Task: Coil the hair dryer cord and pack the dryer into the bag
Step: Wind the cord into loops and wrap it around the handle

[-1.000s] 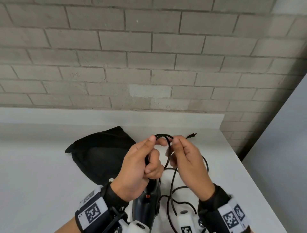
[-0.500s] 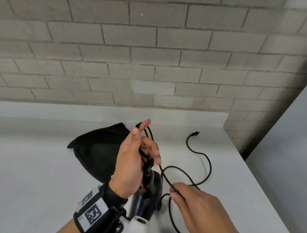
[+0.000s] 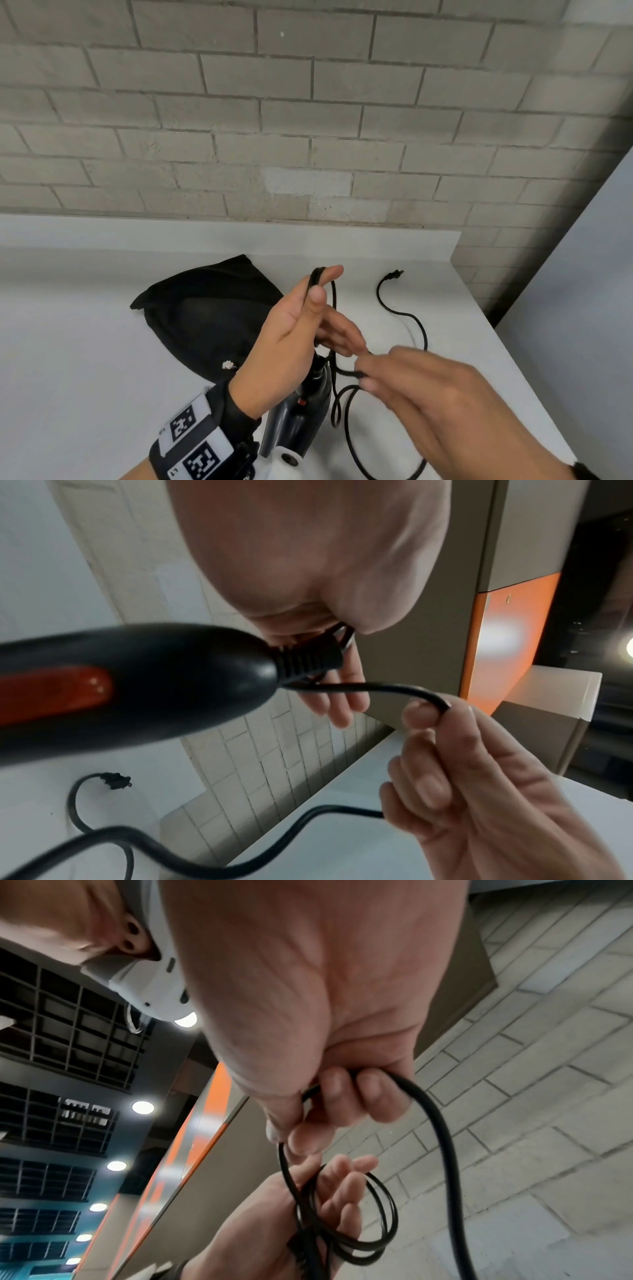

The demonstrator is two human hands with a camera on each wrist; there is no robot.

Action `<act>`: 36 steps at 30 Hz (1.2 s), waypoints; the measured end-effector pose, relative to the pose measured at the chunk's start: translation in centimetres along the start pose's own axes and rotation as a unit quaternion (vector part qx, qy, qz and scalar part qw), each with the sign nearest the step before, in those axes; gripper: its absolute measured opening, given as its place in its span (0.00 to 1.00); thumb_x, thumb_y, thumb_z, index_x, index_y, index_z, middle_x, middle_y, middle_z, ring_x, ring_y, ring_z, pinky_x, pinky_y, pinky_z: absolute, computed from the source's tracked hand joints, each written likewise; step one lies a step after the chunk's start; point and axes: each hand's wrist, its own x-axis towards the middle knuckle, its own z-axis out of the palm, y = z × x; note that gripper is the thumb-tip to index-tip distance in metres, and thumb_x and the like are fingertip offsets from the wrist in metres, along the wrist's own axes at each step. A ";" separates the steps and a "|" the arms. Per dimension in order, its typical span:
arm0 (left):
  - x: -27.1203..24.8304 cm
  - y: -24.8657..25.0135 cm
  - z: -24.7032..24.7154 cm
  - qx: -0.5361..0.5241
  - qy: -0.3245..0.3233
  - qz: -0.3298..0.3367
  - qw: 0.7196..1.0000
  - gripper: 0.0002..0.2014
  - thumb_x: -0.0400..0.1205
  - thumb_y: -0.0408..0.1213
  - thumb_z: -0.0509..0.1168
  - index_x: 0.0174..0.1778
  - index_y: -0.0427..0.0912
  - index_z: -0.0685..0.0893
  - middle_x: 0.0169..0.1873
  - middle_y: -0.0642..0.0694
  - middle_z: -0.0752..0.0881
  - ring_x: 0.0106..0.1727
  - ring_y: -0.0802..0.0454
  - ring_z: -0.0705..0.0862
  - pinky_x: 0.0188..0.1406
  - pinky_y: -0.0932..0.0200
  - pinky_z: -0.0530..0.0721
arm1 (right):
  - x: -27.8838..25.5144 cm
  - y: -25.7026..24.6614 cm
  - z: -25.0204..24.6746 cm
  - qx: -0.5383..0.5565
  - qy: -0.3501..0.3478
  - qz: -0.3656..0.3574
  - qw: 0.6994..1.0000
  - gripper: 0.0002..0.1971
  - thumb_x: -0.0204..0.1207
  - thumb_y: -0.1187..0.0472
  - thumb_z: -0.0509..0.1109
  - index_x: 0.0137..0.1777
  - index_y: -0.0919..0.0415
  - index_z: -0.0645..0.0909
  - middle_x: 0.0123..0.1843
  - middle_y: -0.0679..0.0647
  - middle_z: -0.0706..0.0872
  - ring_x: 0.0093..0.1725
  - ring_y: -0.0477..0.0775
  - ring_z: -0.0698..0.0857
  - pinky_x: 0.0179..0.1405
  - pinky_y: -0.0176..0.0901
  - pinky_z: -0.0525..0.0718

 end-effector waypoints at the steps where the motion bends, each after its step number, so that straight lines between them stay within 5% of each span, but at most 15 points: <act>1: 0.0 0.0 0.0 0.005 -0.013 0.002 1.000 0.30 0.83 0.56 0.51 0.76 0.43 0.72 0.35 0.37 0.92 0.37 0.47 0.91 0.41 0.61 0.87 | 0.3 0.3 -0.4 0.036 -0.006 0.013 0.999 0.10 0.85 0.47 0.58 0.60 0.41 0.79 0.34 0.45 0.74 0.29 0.48 0.74 0.22 0.43 0.79; 5: -0.3 0.2 0.6 0.021 -0.046 0.018 0.999 0.33 0.81 0.60 0.51 0.75 0.42 0.73 0.31 0.46 0.90 0.36 0.56 0.90 0.42 0.67 0.84 | 1.9 1.0 -1.3 0.104 -0.021 0.024 0.994 0.11 0.86 0.46 0.59 0.63 0.36 0.79 0.36 0.45 0.79 0.36 0.48 0.79 0.33 0.47 0.81; 10: -0.6 0.3 1.3 -0.007 -0.096 0.024 0.995 0.33 0.84 0.61 0.48 0.73 0.38 0.74 0.31 0.42 0.89 0.34 0.46 0.90 0.41 0.53 0.87 | 3.4 0.7 -1.3 0.154 -0.001 0.004 0.988 0.09 0.86 0.53 0.62 0.52 0.48 0.85 0.31 0.42 0.82 0.43 0.43 0.81 0.41 0.38 0.81; 14: -0.5 0.5 1.2 -0.003 -0.108 0.022 0.994 0.34 0.85 0.64 0.46 0.67 0.37 0.78 0.26 0.43 0.87 0.26 0.49 0.85 0.35 0.55 0.84 | 4.1 1.4 -0.9 0.178 0.083 0.045 0.979 0.07 0.82 0.54 0.69 0.55 0.44 0.87 0.39 0.39 0.77 0.38 0.44 0.80 0.38 0.27 0.74; 20: -0.3 0.5 0.9 -0.032 -0.108 0.005 0.994 0.29 0.84 0.66 0.52 0.51 0.38 0.77 0.18 0.52 0.79 0.17 0.52 0.71 0.25 0.60 0.76 | 5.0 2.3 0.5 0.247 0.163 0.106 0.949 0.04 0.73 0.49 0.76 0.43 0.47 0.89 0.46 0.47 0.78 0.39 0.49 0.80 0.29 0.33 0.75; 24: -0.2 0.2 0.6 -0.113 -0.114 -0.011 0.987 0.26 0.84 0.64 0.57 0.49 0.40 0.77 0.18 0.50 0.79 0.13 0.57 0.71 0.18 0.65 0.72 | 4.9 2.5 1.6 0.270 0.119 0.128 0.947 0.08 0.79 0.44 0.66 0.49 0.45 0.83 0.49 0.45 0.79 0.37 0.53 0.82 0.38 0.46 0.82; 27: -0.1 0.1 0.3 -0.168 -0.115 -0.020 0.979 0.27 0.83 0.64 0.60 0.49 0.39 0.79 0.18 0.46 0.80 0.10 0.58 0.73 0.13 0.70 0.67 | 4.2 2.6 2.3 0.279 0.040 0.137 0.950 0.14 0.85 0.44 0.55 0.63 0.44 0.78 0.53 0.37 0.79 0.55 0.45 0.84 0.51 0.34 0.79; 29: 0.0 0.1 0.1 -0.195 -0.118 -0.035 0.973 0.27 0.82 0.64 0.61 0.48 0.38 0.80 0.18 0.44 0.81 0.10 0.57 0.76 0.11 0.72 0.65 | 4.1 2.9 2.4 0.308 -0.011 0.138 0.941 0.15 0.88 0.48 0.53 0.66 0.47 0.77 0.51 0.34 0.81 0.53 0.40 0.82 0.52 0.31 0.75; 34: 0.0 0.0 0.0 -0.213 -0.116 -0.061 0.968 0.28 0.80 0.65 0.63 0.41 0.37 0.84 0.16 0.43 0.81 0.09 0.56 0.78 0.10 0.73 0.64 | 4.3 3.4 2.1 0.358 -0.060 0.141 0.921 0.11 0.88 0.52 0.54 0.54 0.49 0.79 0.41 0.50 0.82 0.42 0.48 0.81 0.46 0.50 0.82; 36: 0.0 0.2 0.0 -0.203 -0.101 -0.076 0.971 0.28 0.77 0.67 0.66 0.38 0.40 0.83 0.15 0.43 0.79 0.08 0.55 0.75 0.11 0.72 0.64 | 4.1 3.6 2.2 0.368 -0.050 0.152 0.916 0.13 0.86 0.48 0.55 0.47 0.52 0.77 0.35 0.48 0.77 0.36 0.49 0.75 0.37 0.46 0.76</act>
